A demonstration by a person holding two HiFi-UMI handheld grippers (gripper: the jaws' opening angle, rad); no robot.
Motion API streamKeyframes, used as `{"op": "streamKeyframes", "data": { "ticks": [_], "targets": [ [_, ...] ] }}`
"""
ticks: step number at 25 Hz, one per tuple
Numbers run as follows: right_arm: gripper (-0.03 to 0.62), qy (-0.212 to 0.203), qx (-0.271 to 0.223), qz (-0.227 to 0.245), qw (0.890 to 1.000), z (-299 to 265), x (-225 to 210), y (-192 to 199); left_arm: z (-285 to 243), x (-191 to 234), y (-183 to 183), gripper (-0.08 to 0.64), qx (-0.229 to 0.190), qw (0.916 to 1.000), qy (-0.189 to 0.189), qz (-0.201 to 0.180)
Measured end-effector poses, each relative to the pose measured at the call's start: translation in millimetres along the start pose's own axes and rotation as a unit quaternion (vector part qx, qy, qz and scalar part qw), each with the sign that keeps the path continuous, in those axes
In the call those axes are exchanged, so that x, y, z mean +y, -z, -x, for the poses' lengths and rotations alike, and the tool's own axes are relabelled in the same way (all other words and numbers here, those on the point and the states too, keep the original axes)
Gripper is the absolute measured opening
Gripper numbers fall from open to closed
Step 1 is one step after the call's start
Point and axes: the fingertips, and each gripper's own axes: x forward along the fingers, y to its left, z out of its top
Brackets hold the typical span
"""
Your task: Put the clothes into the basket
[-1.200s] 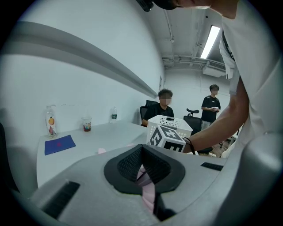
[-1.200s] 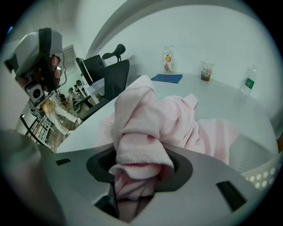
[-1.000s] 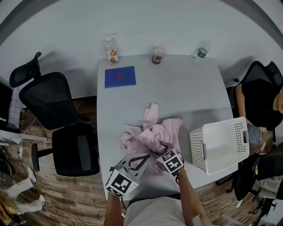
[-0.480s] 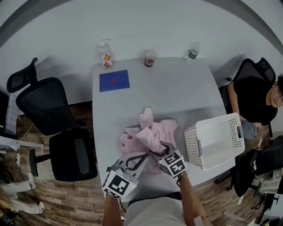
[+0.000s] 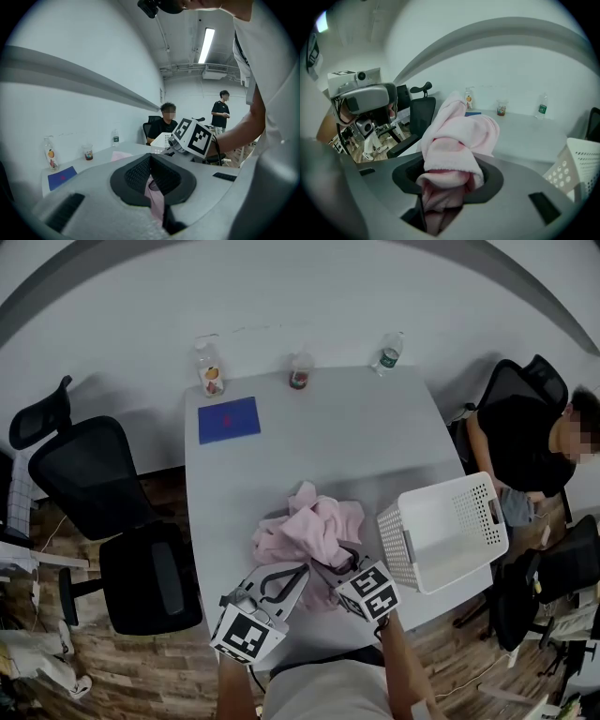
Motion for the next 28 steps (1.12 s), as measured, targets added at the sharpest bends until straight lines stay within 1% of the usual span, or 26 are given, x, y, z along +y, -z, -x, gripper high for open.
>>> {"op": "streamKeyframes", "data": {
  "ticks": [3,4,7,15,20,28],
  "targets": [
    [0.186,0.0,-0.009,0.004,1.0,7,0,-5,-2,-7,-3,0.002,0.0,0.9999,0.003,-0.011],
    [0.184,-0.001,-0.012,0.004,1.0,9,0,-5,-2,-9,-4,0.002,0.001,1.0,0.001,-0.009],
    [0.184,-0.003,-0.027,0.002,1.0,17,0,-9,-1,-15,-10,0.002,0.005,1.0,-0.008,-0.001],
    [0.183,-0.016,-0.074,0.003,0.997,50,-1,-31,-4,-23,-31,0.002,0.002,0.9992,-0.034,-0.021],
    [0.183,-0.025,-0.103,-0.002,0.994,80,-6,-45,-10,-36,-58,0.002,-0.001,0.9978,-0.04,-0.053],
    [0.183,-0.029,-0.143,0.017,0.989,123,-10,-70,-17,-55,-97,0.002,-0.014,0.9949,-0.042,-0.09]
  ]
}}
